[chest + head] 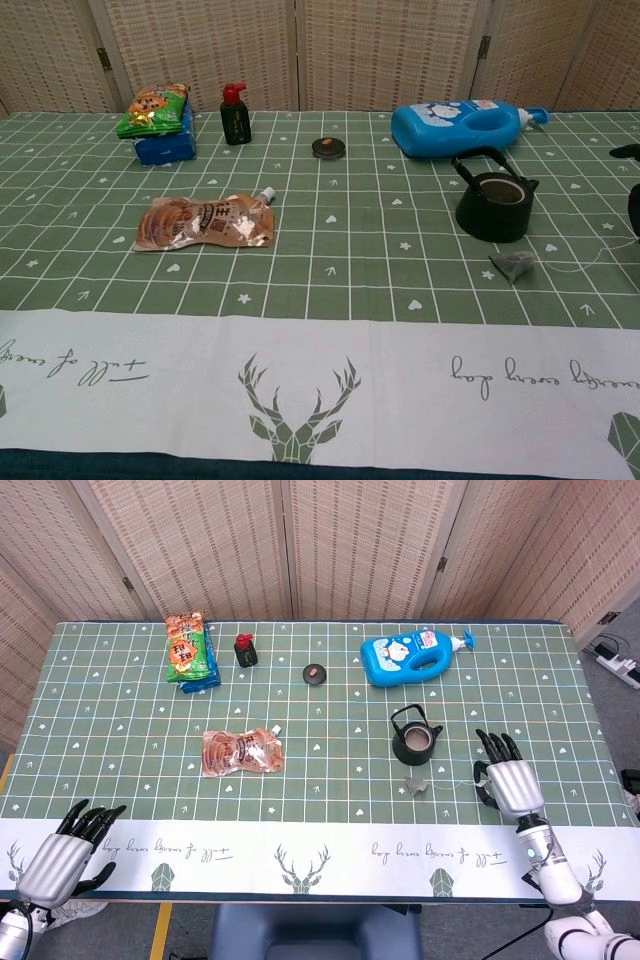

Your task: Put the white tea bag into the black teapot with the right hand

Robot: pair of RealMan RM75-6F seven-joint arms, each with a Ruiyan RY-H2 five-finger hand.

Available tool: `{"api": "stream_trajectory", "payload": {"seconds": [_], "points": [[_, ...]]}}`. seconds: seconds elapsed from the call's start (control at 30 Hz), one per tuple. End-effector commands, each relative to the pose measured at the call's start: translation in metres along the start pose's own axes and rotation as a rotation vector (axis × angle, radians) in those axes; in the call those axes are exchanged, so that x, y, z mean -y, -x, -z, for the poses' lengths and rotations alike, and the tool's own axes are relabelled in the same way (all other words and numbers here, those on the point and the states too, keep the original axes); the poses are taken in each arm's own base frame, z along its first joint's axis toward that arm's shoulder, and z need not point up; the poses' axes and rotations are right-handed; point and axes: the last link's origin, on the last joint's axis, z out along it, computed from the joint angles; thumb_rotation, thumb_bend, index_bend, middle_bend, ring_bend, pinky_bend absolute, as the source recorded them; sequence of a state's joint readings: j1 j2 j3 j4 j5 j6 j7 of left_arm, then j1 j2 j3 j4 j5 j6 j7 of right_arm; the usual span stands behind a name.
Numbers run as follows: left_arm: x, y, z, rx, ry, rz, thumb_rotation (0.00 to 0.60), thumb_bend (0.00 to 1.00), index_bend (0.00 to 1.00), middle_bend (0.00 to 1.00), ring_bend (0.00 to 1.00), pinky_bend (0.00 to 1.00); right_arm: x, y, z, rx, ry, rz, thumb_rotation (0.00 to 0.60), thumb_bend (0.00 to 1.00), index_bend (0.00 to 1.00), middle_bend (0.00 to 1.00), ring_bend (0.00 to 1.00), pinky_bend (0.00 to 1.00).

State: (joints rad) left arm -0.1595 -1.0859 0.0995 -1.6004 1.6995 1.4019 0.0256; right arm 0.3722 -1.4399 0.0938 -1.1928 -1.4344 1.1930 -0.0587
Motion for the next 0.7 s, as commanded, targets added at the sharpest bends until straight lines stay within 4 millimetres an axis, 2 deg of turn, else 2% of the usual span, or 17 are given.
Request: {"api": "stream_trajectory", "payload": {"seconds": [0.03,0.17,0.3,0.7], "points": [[0.0,0.0,0.0,0.001,0.0,-0.001,0.6,0.32,0.0,0.14,0.1,0.01,0.009,-0.039,-0.006,-0.089,-0.018,0.026,0.6,0.43,0.77,0.05,0.05,0.0],[-0.001,0.001,-0.001,0.002,0.0,0.0,0.6,0.32,0.0,0.14,0.1,0.02,0.023,-0.067,-0.014,-0.126,-0.024,0.024,0.6,0.43,0.77,0.06,0.07,0.0],[0.0,0.0,-0.001,0.0,0.0,0.005,0.6,0.32,0.0,0.14,0.1,0.02,0.036,-0.087,-0.019,-0.146,-0.026,0.019,0.6,0.43,0.77,0.08,0.12,0.0],[0.002,-0.002,0.0,0.0,-0.001,0.018,0.6,0.32,0.0,0.14,0.11,0.02,0.064,-0.136,-0.031,-0.241,-0.02,0.015,0.6,0.43,0.77,0.08,0.11,0.0]]}}
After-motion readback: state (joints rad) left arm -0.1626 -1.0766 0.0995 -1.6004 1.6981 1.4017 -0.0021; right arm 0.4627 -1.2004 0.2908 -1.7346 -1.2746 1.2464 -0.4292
